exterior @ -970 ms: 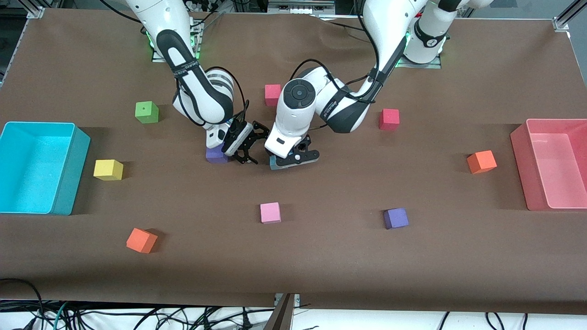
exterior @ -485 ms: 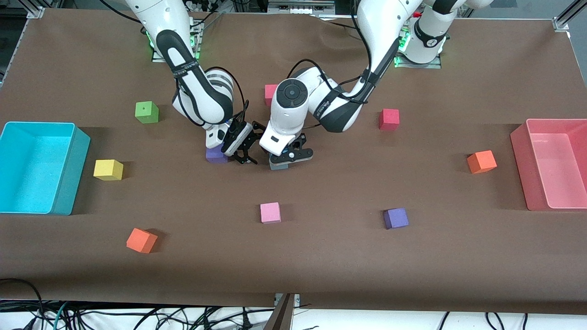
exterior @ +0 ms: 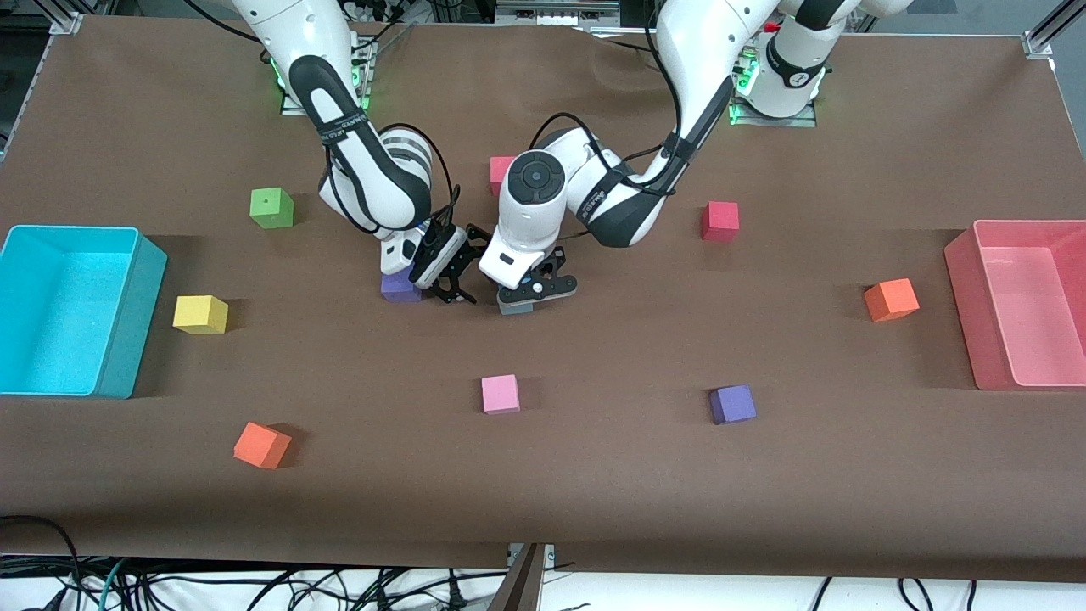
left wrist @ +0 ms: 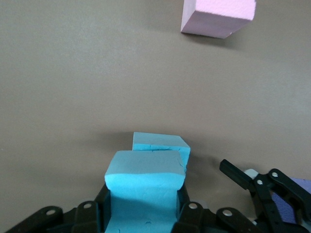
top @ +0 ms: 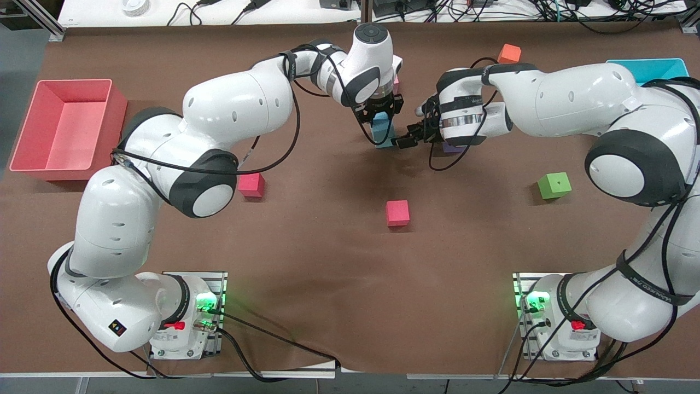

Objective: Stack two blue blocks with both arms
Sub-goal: 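Lower the held cube onto the placed cube and open the left gripper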

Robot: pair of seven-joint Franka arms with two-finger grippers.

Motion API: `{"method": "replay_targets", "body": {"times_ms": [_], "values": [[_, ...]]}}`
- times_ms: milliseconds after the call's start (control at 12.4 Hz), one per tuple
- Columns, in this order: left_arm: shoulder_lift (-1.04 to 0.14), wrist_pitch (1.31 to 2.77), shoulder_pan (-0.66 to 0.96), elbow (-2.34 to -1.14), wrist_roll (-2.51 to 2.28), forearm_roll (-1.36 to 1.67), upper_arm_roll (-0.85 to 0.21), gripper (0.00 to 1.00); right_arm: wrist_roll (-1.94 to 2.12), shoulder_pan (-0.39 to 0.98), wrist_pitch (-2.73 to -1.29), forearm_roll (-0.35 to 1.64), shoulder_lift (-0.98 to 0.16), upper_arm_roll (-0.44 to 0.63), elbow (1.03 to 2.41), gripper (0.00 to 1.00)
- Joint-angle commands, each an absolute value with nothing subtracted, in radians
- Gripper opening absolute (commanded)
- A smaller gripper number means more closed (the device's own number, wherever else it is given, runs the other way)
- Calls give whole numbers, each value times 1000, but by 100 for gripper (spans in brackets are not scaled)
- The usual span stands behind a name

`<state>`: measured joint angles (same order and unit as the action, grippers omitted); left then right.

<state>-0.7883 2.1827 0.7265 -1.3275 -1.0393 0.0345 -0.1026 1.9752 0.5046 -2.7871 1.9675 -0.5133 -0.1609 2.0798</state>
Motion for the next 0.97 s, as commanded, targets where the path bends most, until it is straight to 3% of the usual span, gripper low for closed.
{"method": "replay_targets", "body": {"times_ms": [0, 81, 162, 242, 889], "values": [[-813, 2174, 745, -1284, -1066, 48, -86, 43, 2000, 508, -2780, 1988, -502, -163, 2091, 100], [-813, 2186, 750, -1284, -1075, 48, -86, 47, 2000, 509, -2780, 1988, -502, -163, 2092, 100], [-813, 2186, 752, -1284, -1077, 49, -86, 59, 2002, 512, -2780, 1988, -502, -164, 2094, 100], [-813, 2189, 752, -1285, -1074, 49, -86, 99, 2008, 517, -2780, 1987, -500, -164, 2095, 100], [-772, 2181, 750, -1282, -1060, 51, -46, 100, 2040, 517, -2780, 1988, -499, -167, 2123, 100]]}}
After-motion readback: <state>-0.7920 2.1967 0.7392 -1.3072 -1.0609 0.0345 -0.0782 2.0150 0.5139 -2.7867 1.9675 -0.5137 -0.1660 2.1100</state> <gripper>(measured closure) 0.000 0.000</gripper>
